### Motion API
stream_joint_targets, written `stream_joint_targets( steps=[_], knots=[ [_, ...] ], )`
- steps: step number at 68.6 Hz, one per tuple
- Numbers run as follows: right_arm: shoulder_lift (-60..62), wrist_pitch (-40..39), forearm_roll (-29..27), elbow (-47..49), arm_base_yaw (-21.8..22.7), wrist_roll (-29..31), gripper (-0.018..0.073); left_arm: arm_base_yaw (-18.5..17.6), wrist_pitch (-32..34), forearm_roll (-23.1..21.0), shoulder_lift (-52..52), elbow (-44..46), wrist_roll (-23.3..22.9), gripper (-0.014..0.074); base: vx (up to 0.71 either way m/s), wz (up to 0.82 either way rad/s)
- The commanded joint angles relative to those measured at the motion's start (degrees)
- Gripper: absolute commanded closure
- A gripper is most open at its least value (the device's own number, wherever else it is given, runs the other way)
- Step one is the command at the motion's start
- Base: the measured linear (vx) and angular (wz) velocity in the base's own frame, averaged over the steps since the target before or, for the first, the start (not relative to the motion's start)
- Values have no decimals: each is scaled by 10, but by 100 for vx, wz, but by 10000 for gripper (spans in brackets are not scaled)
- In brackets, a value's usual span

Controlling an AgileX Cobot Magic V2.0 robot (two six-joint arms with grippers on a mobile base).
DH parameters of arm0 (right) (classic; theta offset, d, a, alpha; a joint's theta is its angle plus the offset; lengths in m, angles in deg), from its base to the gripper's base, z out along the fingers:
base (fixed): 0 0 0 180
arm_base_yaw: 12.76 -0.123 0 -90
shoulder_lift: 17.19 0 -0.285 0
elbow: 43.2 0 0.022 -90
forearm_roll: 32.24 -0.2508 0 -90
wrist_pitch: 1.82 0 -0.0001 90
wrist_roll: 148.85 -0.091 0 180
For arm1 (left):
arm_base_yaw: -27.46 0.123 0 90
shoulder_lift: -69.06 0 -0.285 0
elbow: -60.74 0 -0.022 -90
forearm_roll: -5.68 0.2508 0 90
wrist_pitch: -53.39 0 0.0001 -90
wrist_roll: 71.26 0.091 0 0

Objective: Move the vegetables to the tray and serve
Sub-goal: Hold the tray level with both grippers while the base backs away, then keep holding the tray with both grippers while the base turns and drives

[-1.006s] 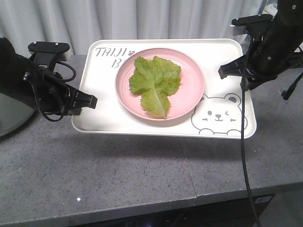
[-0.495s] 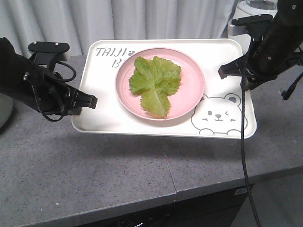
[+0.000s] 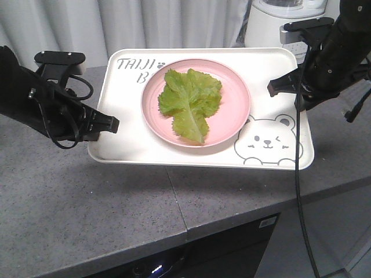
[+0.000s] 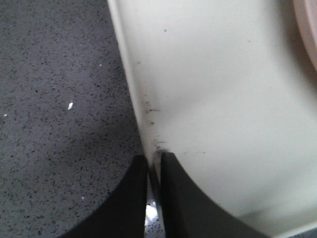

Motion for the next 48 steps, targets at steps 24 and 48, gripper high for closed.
stream_joint_targets(
  steps=[24,48],
  knots=[
    [31,8,-54,15,-9,20,534,-11,70,-53,26,19,15,602,-1,-15],
    [31,8,-54,15,-9,20,534,-11,70,-53,26,19,15,602,-2,-16]
  ],
)
